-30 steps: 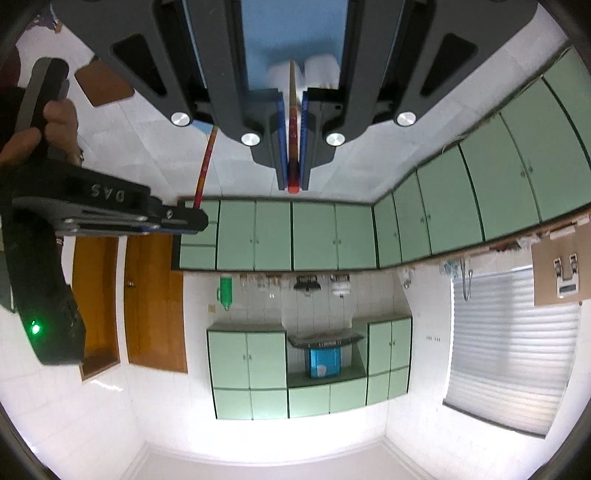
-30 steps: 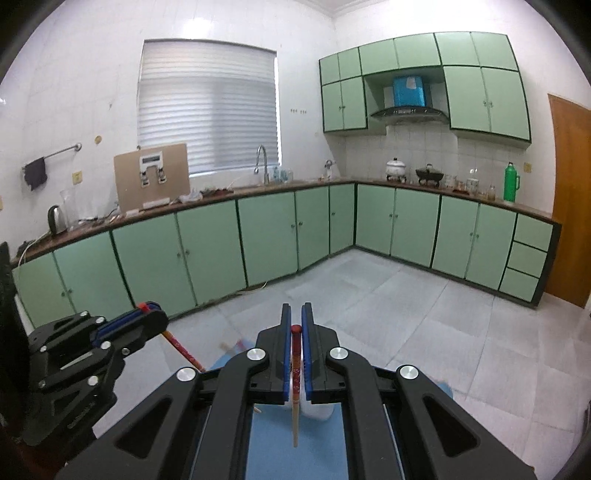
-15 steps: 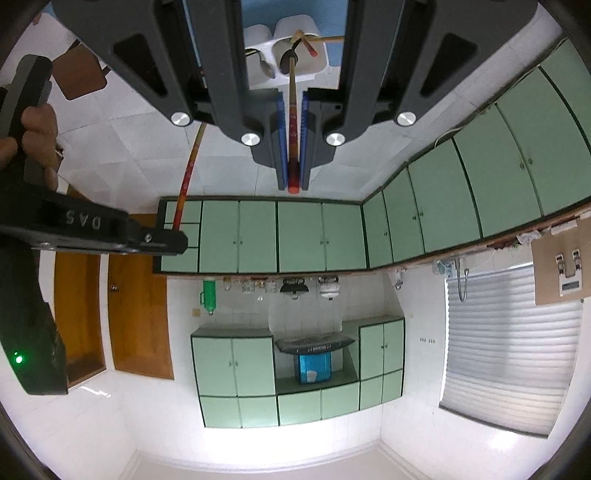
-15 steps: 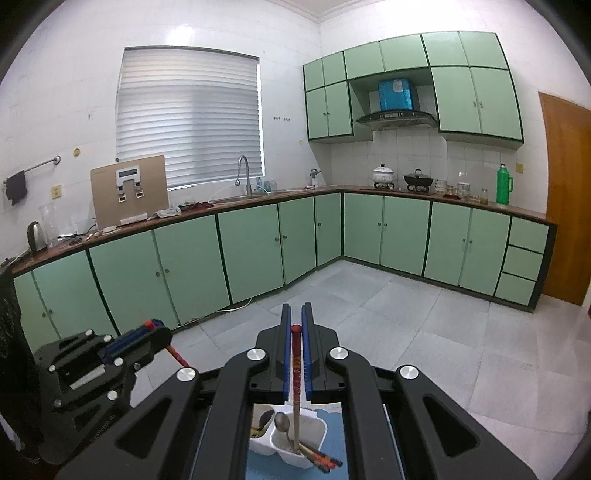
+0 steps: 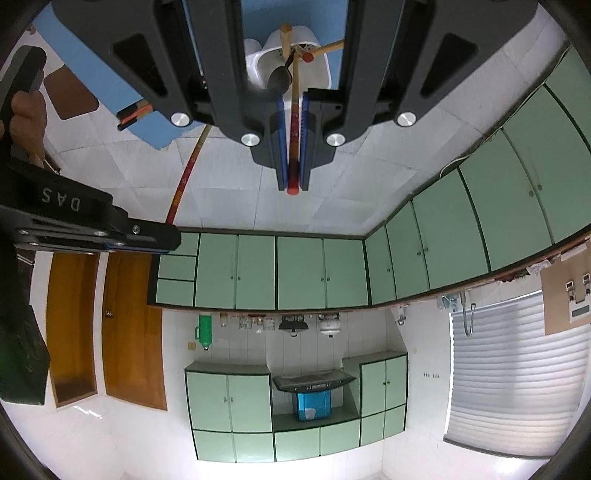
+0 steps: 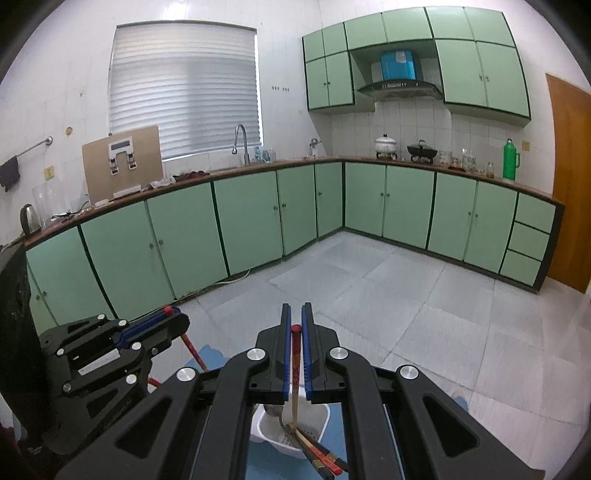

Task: Organize utensils
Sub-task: 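Open both tools and withdraw them from the holder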

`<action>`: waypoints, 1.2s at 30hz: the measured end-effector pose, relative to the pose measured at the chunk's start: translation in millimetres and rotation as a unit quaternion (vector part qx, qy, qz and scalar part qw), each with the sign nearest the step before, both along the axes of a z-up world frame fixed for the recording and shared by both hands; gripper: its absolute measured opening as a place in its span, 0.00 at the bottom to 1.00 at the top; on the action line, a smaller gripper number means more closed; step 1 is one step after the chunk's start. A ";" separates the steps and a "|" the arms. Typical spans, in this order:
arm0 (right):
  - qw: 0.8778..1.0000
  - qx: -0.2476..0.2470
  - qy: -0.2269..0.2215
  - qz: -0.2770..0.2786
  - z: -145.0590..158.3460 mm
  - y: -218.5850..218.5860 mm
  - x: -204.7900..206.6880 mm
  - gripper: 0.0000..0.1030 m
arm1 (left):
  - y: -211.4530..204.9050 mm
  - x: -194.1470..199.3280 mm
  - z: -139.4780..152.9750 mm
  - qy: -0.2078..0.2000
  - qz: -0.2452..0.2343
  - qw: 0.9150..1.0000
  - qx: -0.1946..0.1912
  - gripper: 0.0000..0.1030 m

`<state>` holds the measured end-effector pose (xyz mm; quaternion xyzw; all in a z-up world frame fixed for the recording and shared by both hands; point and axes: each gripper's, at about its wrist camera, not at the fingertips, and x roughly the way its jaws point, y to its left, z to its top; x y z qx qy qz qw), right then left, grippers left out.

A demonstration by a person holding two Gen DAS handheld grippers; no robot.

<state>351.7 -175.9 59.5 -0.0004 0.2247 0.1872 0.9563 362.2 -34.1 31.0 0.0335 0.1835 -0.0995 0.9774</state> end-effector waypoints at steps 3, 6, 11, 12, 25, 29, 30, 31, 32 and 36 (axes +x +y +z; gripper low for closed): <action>1.000 -0.004 0.013 0.001 -9.9 0.8 2.9 0.05 | 2.9 3.8 -9.8 0.013 0.001 1.000 0.001 0.05; 0.999 -0.006 0.035 -0.002 -18.6 -1.2 4.8 0.16 | 10.0 7.6 -16.3 0.031 0.006 0.999 -0.004 0.07; 0.999 0.017 0.011 -0.037 -4.5 -25.5 -11.8 0.42 | 24.1 -11.5 -0.3 0.012 0.021 0.999 -0.026 0.28; 0.999 0.023 0.004 -0.042 0.7 -30.9 -17.2 0.49 | 27.4 -19.8 8.1 -0.001 0.024 0.999 -0.029 0.34; 0.990 0.062 -0.062 -0.106 28.6 -76.6 -118.2 0.94 | 25.6 -123.1 42.8 -0.049 0.048 0.997 -0.031 0.77; 0.991 0.065 -0.045 -0.104 12.4 -75.9 -144.0 0.94 | 21.0 -151.1 32.7 -0.031 0.044 0.998 -0.027 0.84; 0.992 0.060 -0.042 -0.103 7.6 -74.1 -150.9 0.94 | 20.8 -156.1 30.5 -0.028 0.045 0.998 -0.025 0.84; 0.992 0.055 -0.041 -0.102 4.6 -73.7 -155.0 0.94 | 19.4 -162.9 27.3 -0.023 0.045 0.998 -0.023 0.86; 0.993 0.046 -0.040 -0.102 0.3 -71.0 -162.5 0.94 | 18.6 -169.2 24.4 -0.018 0.043 0.999 -0.023 0.87; 0.994 0.042 -0.032 -0.095 -10.2 -65.7 -182.5 0.94 | 17.8 -187.9 17.1 -0.002 0.044 0.999 -0.029 0.88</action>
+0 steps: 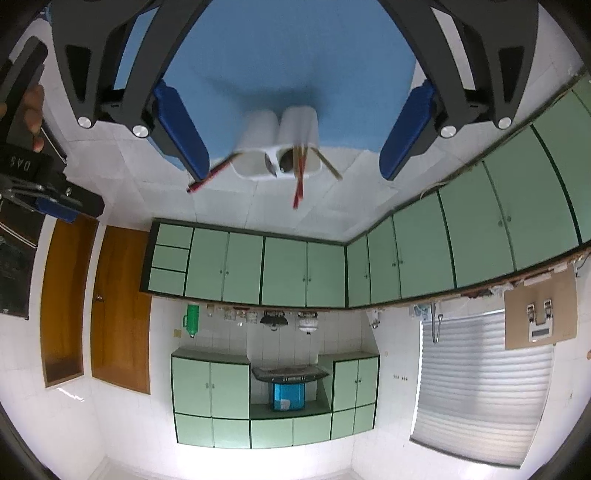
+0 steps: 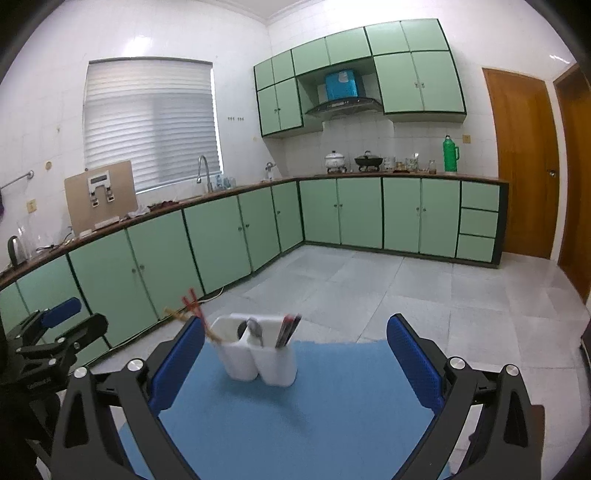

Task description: Organize utensils

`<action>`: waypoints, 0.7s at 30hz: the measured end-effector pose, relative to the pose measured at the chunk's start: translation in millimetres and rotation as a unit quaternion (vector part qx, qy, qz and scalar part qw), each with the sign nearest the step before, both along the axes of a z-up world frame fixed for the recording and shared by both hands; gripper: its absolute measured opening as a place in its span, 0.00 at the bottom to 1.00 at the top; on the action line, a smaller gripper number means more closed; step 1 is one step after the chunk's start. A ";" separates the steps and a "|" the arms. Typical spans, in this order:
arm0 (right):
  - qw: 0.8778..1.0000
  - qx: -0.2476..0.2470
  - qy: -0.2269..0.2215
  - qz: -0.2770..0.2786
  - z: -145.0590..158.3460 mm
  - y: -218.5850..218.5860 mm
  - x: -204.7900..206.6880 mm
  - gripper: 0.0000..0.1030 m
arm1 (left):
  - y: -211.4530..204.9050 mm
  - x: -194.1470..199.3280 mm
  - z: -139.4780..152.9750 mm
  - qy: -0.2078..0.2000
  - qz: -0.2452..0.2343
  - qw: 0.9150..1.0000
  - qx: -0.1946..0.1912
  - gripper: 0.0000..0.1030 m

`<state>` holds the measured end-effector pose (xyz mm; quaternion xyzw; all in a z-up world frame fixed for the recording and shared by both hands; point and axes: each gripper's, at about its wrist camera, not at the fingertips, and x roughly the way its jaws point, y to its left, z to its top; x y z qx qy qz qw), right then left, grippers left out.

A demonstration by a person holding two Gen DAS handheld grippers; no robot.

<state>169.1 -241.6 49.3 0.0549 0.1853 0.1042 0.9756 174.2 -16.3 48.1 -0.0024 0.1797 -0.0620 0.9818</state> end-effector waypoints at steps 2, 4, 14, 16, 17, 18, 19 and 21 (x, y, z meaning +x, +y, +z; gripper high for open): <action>1.000 0.001 0.005 0.005 -3.9 2.3 -8.2 0.94 | -0.4 -9.1 -3.0 0.007 0.002 1.000 0.003 0.89; 1.000 -0.004 0.008 0.010 -6.8 5.3 -16.3 0.94 | -1.2 -17.9 -6.1 0.010 0.004 1.000 0.008 0.89; 0.999 -0.033 0.001 0.033 -4.9 22.6 -52.4 0.94 | 1.5 -52.8 -0.7 0.015 0.005 1.000 0.007 0.91; 0.999 -0.031 -0.002 0.038 -2.2 24.1 -58.3 0.94 | 0.0 -58.1 2.8 0.012 0.004 1.000 0.007 0.91; 0.999 -0.030 -0.003 0.038 -1.2 25.0 -60.2 0.94 | -1.1 -60.8 5.1 0.009 0.005 1.000 0.007 0.91; 0.999 -0.029 -0.004 0.039 -0.4 25.3 -62.8 0.94 | -0.6 -62.4 6.6 0.008 0.005 1.000 0.007 0.91; 0.999 -0.027 -0.005 0.040 1.5 25.8 -65.5 0.94 | 0.1 -65.6 9.4 0.005 0.005 1.000 0.005 0.91; 0.999 -0.026 -0.008 0.043 4.0 26.3 -70.4 0.94 | 0.5 -70.5 12.0 0.000 0.005 1.000 0.003 0.91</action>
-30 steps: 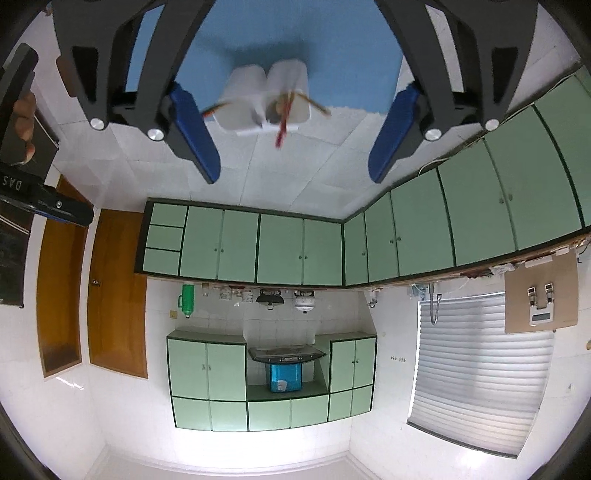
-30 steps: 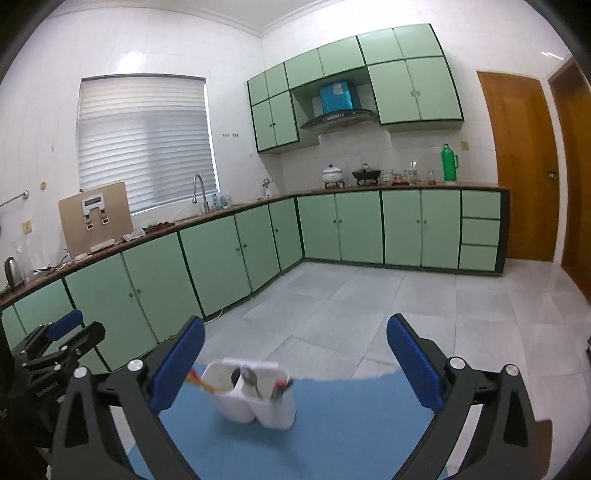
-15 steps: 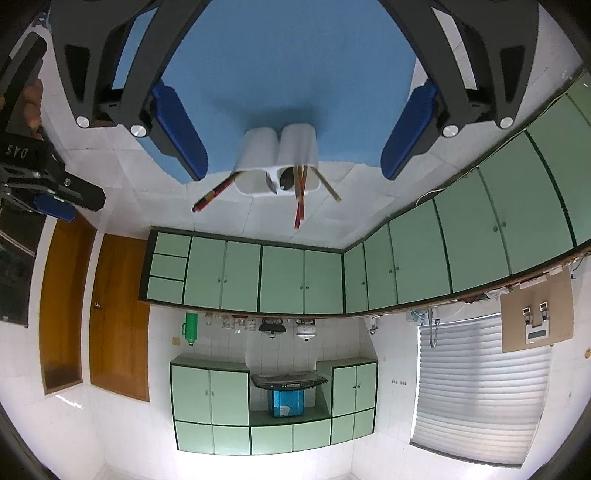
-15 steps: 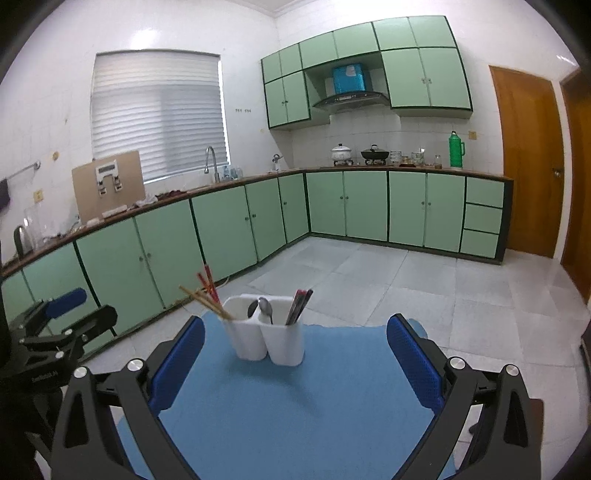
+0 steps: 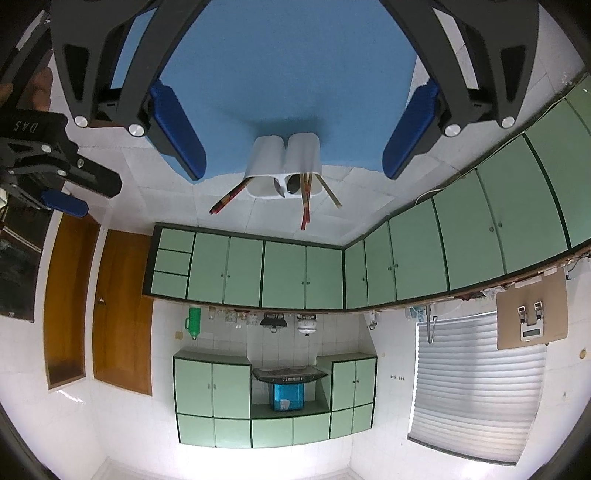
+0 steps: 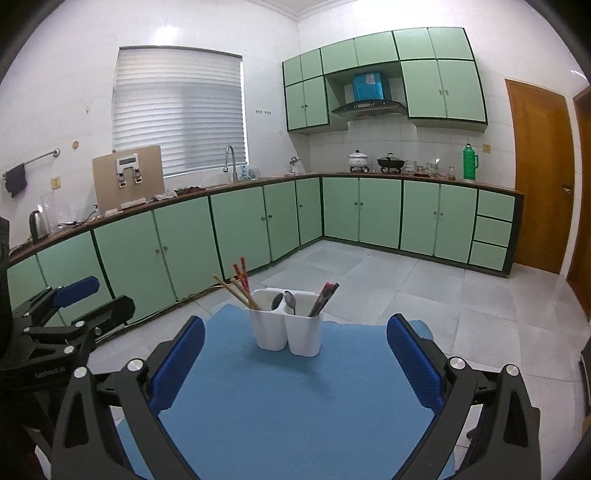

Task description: Organize utensils

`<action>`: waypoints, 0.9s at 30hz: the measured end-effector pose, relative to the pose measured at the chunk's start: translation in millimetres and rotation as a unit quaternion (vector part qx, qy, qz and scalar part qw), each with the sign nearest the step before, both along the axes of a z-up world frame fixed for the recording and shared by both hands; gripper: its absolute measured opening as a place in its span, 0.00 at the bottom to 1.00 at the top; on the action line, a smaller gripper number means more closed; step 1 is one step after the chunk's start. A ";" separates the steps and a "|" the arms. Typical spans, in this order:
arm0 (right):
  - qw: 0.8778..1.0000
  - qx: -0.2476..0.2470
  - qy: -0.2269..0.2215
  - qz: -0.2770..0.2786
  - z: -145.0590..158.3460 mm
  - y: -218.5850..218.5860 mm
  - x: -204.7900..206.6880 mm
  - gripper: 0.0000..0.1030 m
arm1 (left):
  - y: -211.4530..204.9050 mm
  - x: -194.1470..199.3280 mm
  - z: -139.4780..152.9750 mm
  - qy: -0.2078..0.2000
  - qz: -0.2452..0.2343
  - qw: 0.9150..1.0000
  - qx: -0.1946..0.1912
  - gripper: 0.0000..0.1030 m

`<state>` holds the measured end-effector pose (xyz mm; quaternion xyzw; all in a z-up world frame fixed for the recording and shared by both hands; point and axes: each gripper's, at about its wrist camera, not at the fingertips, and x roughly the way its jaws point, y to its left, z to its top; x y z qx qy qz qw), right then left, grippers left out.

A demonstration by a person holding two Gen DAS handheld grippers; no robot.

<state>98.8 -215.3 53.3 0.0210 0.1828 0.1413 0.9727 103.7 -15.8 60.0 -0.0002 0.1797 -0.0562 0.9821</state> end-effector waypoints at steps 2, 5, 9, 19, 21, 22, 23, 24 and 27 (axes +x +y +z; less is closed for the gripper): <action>1.000 0.000 -0.004 0.004 4.0 1.2 -4.8 0.94 | -0.3 -4.3 3.6 -0.004 -0.001 1.000 0.000 0.91; 1.000 -0.002 -0.012 0.006 10.5 3.0 -11.5 0.94 | 0.8 -11.7 8.9 -0.012 0.000 1.000 -0.002 0.91; 1.000 0.004 -0.019 0.009 18.7 3.1 -17.8 0.94 | -0.2 -19.3 13.8 -0.020 0.000 1.000 -0.003 0.91; 1.000 0.001 -0.027 0.012 22.5 6.2 -27.8 0.94 | -1.6 -30.1 20.9 -0.032 0.004 0.999 -0.004 0.92; 1.000 0.001 -0.028 0.012 22.8 6.3 -28.5 0.94 | -1.9 -31.3 21.1 -0.032 0.005 0.999 -0.004 0.92; 1.000 0.001 -0.028 0.012 22.6 6.3 -28.6 0.94 | -1.6 -31.0 21.0 -0.032 0.005 0.999 -0.004 0.92; 1.000 0.002 -0.028 0.013 22.9 6.2 -29.1 0.94 | -1.7 -32.1 21.0 -0.032 0.005 0.999 -0.004 0.92; 1.000 0.002 -0.028 0.013 23.1 6.0 -29.5 0.94 | -1.8 -32.8 21.2 -0.033 0.005 0.999 -0.004 0.92; 1.000 0.001 -0.028 0.013 22.9 5.0 -30.2 0.94 | -1.2 -33.3 21.9 -0.033 0.006 0.999 -0.005 0.92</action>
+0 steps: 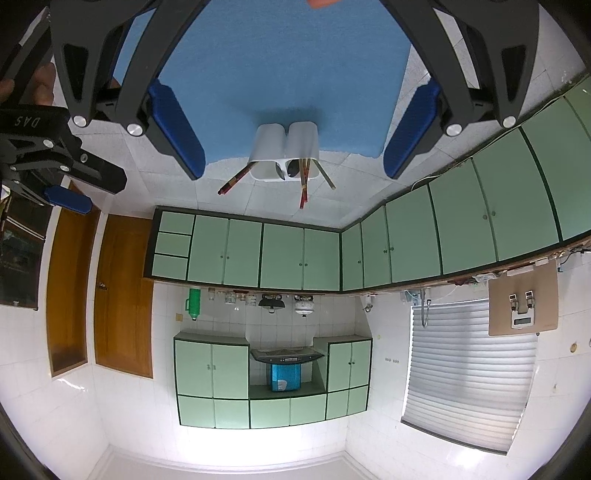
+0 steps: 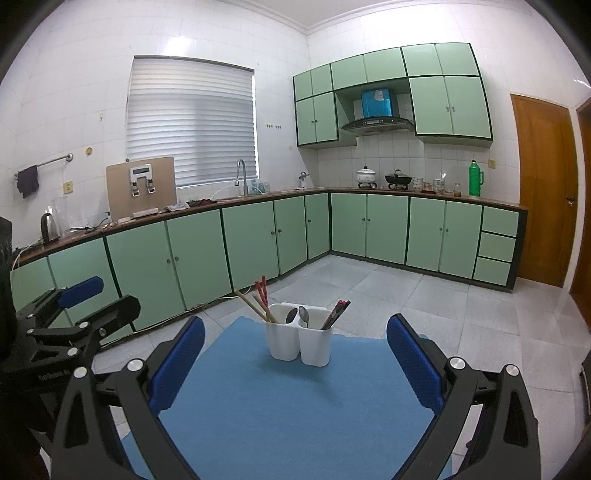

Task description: Organize utensils

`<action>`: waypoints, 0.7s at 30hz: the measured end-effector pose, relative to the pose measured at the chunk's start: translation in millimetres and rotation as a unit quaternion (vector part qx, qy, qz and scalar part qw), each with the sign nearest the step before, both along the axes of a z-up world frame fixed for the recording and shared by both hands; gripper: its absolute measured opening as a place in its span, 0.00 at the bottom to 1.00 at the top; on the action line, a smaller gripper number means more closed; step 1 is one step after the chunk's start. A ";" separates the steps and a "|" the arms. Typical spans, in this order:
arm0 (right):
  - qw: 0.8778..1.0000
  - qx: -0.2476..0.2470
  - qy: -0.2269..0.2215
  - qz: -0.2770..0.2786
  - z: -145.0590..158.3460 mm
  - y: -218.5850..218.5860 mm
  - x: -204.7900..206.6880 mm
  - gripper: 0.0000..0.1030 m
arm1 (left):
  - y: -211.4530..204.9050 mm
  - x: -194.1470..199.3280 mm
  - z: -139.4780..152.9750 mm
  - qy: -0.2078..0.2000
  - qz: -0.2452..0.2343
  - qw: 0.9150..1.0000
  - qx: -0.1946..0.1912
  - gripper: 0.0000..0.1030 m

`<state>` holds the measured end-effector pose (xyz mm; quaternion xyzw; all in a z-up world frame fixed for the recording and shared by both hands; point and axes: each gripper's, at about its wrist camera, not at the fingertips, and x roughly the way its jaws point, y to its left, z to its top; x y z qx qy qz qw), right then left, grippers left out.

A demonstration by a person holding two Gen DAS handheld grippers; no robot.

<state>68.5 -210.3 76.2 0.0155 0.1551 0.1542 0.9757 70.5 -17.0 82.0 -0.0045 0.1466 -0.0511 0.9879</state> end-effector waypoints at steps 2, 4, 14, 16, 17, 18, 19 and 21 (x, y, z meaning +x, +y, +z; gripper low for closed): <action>1.000 0.000 0.000 0.000 0.1 -0.2 -0.2 0.94 | -0.2 -0.7 0.4 0.000 0.000 1.000 0.000 0.92; 1.000 0.001 0.000 -0.001 0.1 -0.1 -0.3 0.94 | 0.1 -0.6 0.1 0.000 0.000 1.000 0.000 0.92; 1.000 0.000 0.000 -0.001 -0.5 0.4 -1.9 0.94 | 0.3 -2.0 0.5 0.000 0.000 1.000 0.001 0.92; 1.000 0.000 0.000 0.000 -0.7 0.7 -1.7 0.94 | 0.0 -2.3 0.6 -0.001 0.001 1.000 0.002 0.92; 1.000 -0.001 0.000 -0.001 -0.8 0.8 -2.0 0.94 | 0.3 -2.2 0.6 0.000 0.000 1.000 0.001 0.92; 1.000 -0.001 -0.001 -0.001 -0.6 0.7 -2.6 0.94 | 0.2 -2.1 0.5 0.000 0.000 1.000 0.001 0.92; 1.000 -0.001 0.000 0.000 -0.3 0.5 -3.3 0.94 | 0.0 -2.4 0.6 0.000 0.000 1.000 0.001 0.92; 1.000 -0.001 0.000 -0.001 -0.4 0.8 -3.2 0.94 | 0.3 -2.0 0.4 0.000 0.000 1.000 0.001 0.92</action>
